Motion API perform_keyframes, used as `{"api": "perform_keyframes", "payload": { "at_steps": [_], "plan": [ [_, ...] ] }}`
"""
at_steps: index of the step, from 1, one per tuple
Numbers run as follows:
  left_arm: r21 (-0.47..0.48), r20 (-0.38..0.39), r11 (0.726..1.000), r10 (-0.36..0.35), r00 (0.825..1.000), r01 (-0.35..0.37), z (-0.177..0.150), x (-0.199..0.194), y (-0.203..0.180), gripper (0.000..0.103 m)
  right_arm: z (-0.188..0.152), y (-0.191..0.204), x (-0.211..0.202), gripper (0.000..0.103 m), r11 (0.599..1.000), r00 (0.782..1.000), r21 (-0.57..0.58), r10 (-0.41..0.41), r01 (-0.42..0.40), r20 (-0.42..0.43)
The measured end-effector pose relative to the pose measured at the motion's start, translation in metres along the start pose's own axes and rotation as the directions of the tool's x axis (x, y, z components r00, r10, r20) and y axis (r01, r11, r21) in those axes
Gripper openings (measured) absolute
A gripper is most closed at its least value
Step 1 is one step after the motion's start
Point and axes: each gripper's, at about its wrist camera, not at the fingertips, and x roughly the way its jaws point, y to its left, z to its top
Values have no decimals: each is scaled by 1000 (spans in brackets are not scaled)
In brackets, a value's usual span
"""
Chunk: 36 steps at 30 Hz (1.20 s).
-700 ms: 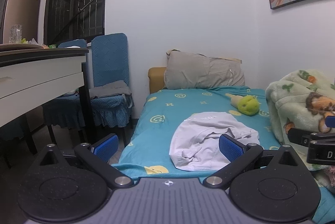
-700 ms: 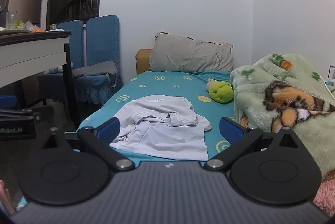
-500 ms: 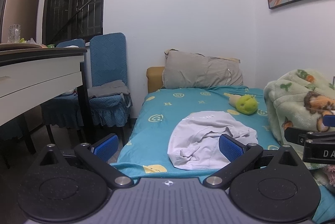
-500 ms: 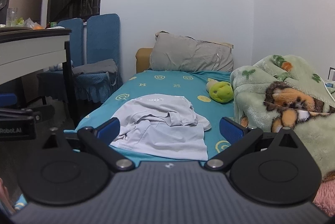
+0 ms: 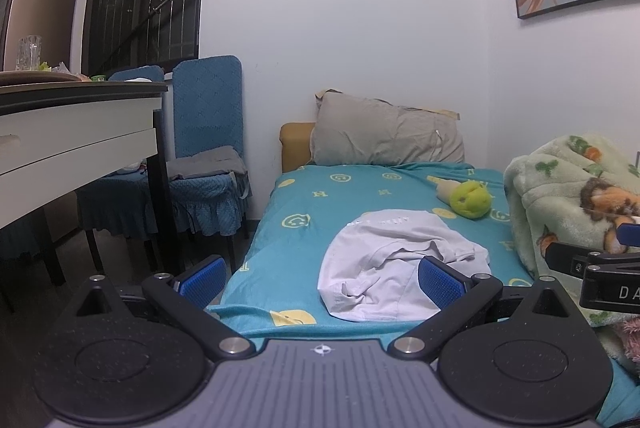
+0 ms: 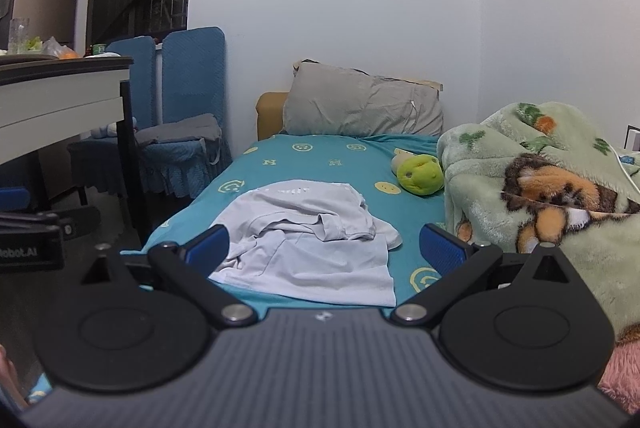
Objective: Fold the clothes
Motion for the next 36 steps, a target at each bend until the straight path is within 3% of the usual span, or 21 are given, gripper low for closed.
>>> {"api": "perform_keyframes", "payload": {
  "at_steps": [11, 16, 26, 31, 36],
  "plan": [
    [-2, -10, 999, -33, 999, 33, 9, -7, -2, 103, 6, 1, -5, 103, 1000, 1000, 19, -3, 3, 8],
    [-34, -1, 998, -50, 999, 50, 17, -14, -2, 103, 15, 3, -12, 103, 999, 1000, 49, -21, 21, -2],
    [-8, -4, 999, -53, 999, 53, 15, -15, -3, 103, 22, -7, -12, 103, 990, 998, 131, -41, 46, -39],
    [93, -39, 994, -62, 997, 65, 14, 17, -19, 103, 59, -7, 4, 103, 990, 997, 128, -61, 66, -43],
    [214, -117, 965, -130, 985, 153, 13, 78, -45, 98, 92, -17, 31, 103, 987, 999, 156, -28, 30, -16]
  ]
}}
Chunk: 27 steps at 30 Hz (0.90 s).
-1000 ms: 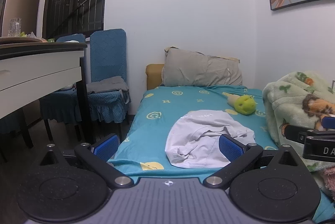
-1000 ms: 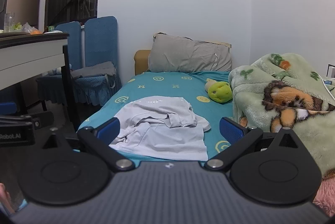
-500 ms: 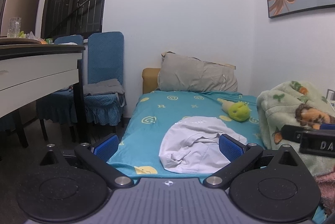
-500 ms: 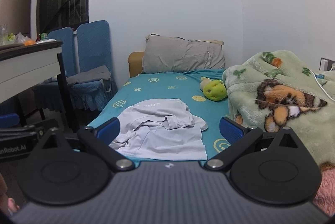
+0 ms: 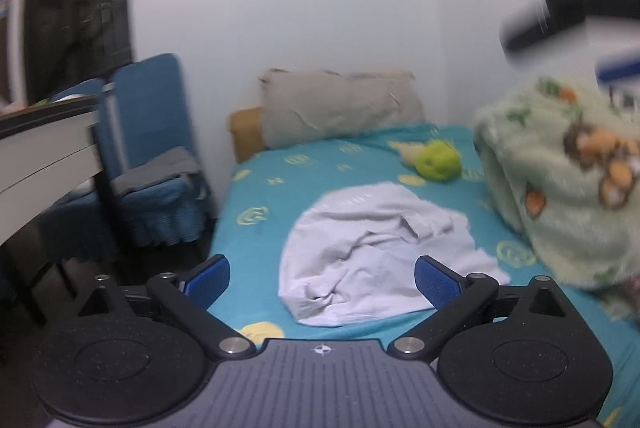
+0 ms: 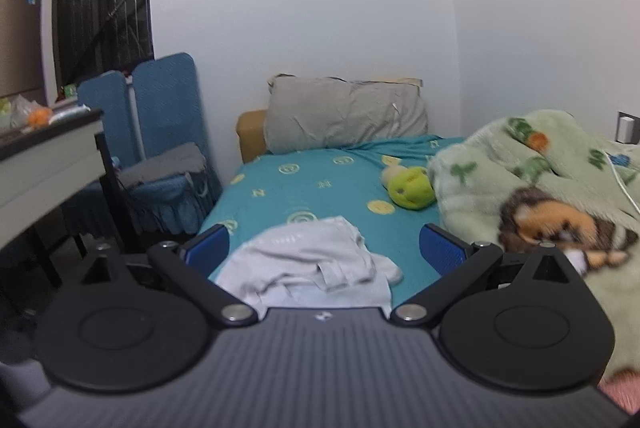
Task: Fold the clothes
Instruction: 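Grasp the white T-shirt edge with the left gripper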
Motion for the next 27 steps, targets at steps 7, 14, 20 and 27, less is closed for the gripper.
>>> {"api": "perform_keyframes", "payload": {
  "at_steps": [7, 14, 20, 27],
  "plan": [
    [106, -133, 993, -33, 991, 47, -9, 119, 7, 79, -18, -31, 46, 103, 997, 999, 76, 3, -1, -38],
    [212, -130, 974, -59, 990, 86, -32, 199, 19, 55, -58, -54, 100, 103, 995, 988, 100, 13, 2, -154],
    [293, -194, 942, -110, 975, 165, -52, 229, 7, 46, -71, -53, 145, 103, 997, 981, 82, 23, -7, -193],
    [215, -125, 973, -57, 991, 83, -41, 226, 22, 9, -86, -56, 158, 103, 997, 972, 72, -8, 25, -236]
  ]
}}
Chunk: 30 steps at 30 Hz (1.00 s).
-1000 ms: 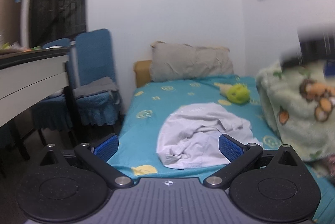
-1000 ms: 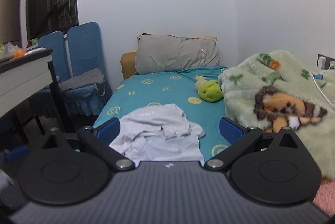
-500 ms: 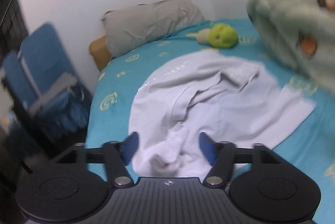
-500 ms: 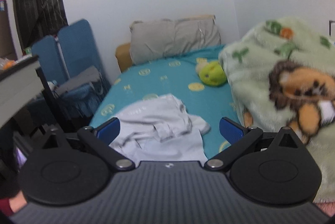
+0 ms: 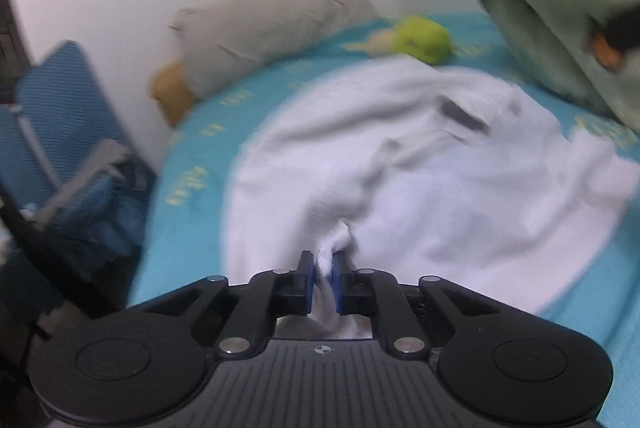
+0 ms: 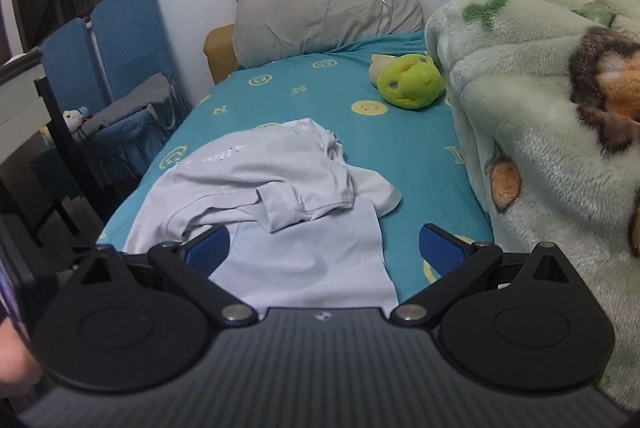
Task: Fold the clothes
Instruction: 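Grasp the white T-shirt edge with the left gripper, then lift the T-shirt with the left gripper while the right gripper grasps another edge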
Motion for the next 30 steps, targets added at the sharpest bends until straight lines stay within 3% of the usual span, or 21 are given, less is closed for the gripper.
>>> {"api": "perform_keyframes", "payload": {
  "at_steps": [4, 9, 18, 23, 30],
  "plan": [
    [-133, 92, 990, 48, 995, -36, 14, -36, 25, 7, 3, 3, -8, 103, 1000, 999, -19, -9, 10, 46],
    [-259, 225, 966, 62, 972, -1, 31, -112, 49, 7, 6, 11, -22, 103, 999, 994, -50, -1, 6, 105],
    [-277, 384, 954, -1, 923, 116, 35, -229, 41, 6, -4, 45, -63, 103, 989, 983, -119, 107, -89, 152],
    [-321, 422, 933, -14, 907, 164, 23, -266, 41, 6, -16, 67, -71, 103, 978, 981, -154, 158, -140, 112],
    [-350, 441, 915, -27, 897, 199, 15, -273, 35, 6, -17, 86, -32, 103, 973, 978, -102, 207, -205, 7]
  ]
}}
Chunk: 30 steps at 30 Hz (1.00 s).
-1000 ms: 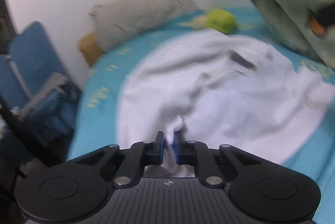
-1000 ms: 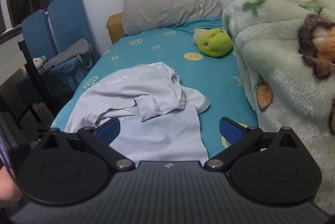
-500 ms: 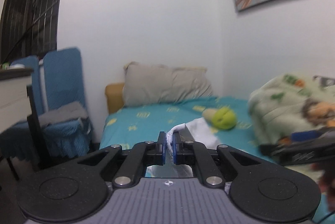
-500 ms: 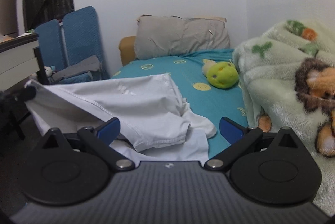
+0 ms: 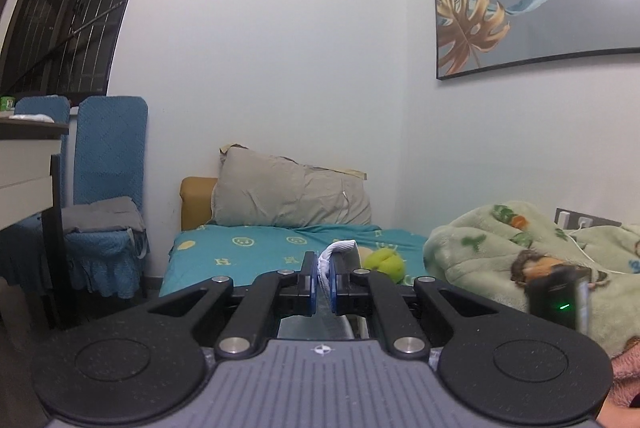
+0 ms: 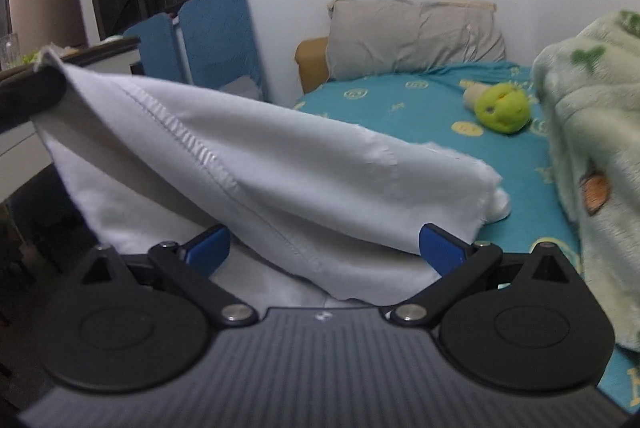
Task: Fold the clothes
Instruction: 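Lift the T-shirt with the left gripper while the right gripper grasps another edge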
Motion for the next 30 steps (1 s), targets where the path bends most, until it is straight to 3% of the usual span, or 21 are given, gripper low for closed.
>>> {"api": "perform_keyframes", "payload": {
  "at_steps": [4, 8, 13, 17, 19, 22, 24, 26, 30],
  "plan": [
    [-18, -15, 999, 30, 999, -31, -6, 15, 4, 7, 0, -19, 14, 103, 991, 995, 91, -91, 95, -47],
    [-32, -90, 995, 89, 992, -92, -13, 43, 18, 7, 5, -49, 8, 103, 947, 965, 187, -251, 262, -80],
    [-9, -218, 995, 90, 972, -95, -38, 72, 14, 7, 14, -72, -35, 103, 913, 942, 263, -333, 313, 35],
    [-3, -231, 999, 49, 972, -51, -47, 78, 5, 7, 24, -78, -54, 103, 906, 904, 200, -404, 374, 139],
    [-17, -222, 999, 41, 974, -46, -46, 76, 5, 7, 22, -84, -44, 103, 900, 905, 170, -419, 402, 79],
    [-40, -207, 997, 61, 976, -71, -44, 74, 9, 7, 8, -94, -11, 103, 901, 907, 131, -397, 415, -140],
    [-61, -193, 994, 82, 978, -96, -39, 74, 15, 6, -5, -99, 11, 103, 906, 886, 104, -370, 410, -278],
    [-82, -177, 989, 105, 979, -121, -36, 72, 20, 6, -17, -98, 24, 103, 910, 862, 77, -356, 408, -362],
    [-137, -165, 978, 134, 977, -157, -27, 71, 32, 6, -9, -91, 4, 102, 871, 848, 34, -468, 490, -247]
  ]
}}
